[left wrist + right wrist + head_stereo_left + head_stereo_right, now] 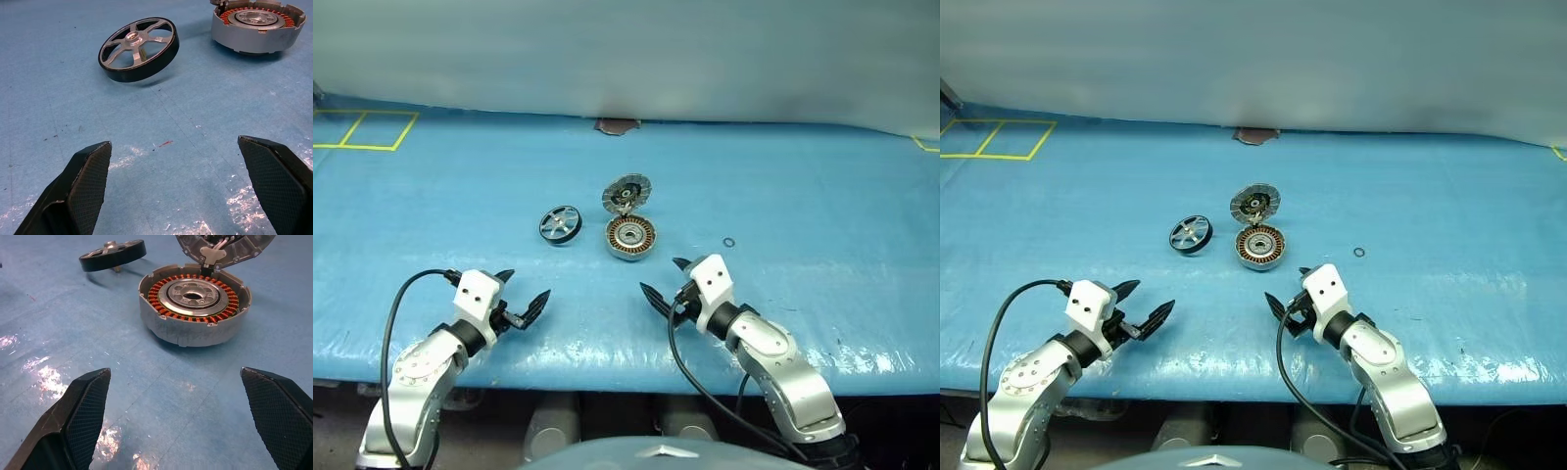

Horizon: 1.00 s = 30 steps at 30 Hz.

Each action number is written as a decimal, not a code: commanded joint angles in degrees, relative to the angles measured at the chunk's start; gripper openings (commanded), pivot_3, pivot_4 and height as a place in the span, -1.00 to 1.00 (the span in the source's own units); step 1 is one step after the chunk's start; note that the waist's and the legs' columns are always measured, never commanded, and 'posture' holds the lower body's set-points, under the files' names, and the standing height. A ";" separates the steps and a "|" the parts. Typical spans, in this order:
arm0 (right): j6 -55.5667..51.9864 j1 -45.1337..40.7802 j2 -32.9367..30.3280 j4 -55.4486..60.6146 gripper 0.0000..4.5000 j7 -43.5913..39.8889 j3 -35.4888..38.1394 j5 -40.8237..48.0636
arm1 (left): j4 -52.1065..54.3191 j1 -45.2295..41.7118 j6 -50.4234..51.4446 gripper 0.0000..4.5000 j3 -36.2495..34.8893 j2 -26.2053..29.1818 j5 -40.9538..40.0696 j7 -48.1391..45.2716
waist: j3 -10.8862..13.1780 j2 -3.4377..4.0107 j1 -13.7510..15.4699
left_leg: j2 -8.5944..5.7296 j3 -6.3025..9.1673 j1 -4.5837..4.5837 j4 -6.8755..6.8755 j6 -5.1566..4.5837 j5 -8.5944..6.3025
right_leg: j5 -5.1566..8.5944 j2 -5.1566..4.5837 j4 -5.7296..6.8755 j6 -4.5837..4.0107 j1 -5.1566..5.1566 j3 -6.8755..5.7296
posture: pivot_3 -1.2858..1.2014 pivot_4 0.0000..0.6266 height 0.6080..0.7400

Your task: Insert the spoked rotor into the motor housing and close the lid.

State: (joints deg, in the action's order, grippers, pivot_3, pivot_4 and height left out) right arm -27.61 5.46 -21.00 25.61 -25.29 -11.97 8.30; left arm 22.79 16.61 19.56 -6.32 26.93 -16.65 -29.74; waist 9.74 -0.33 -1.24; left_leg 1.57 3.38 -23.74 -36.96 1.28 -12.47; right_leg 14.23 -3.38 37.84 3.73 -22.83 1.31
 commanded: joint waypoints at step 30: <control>14.06 -61.93 -4.29 -45.21 0.99 -42.18 -26.28 -20.61 | 3.39 4.44 -3.69 1.00 -1.38 -2.69 0.23 2.68 | 0.14 -0.16 -0.51 | -0.01 0.02 0.02 0.15 0.02 -0.02 | -0.38 0.04 0.02 -0.04 -0.01 -0.05 | 0.03 -0.52 1.00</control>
State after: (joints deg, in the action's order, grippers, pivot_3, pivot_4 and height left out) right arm -14.82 -54.90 -25.13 -20.16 -66.59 -40.48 -12.14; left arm 23.35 20.83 17.06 -6.47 24.36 -16.33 -27.42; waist 9.88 -0.48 -1.75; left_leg 1.56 3.40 -23.72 -36.81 1.30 -12.49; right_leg 13.85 -3.33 37.86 3.69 -22.84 1.27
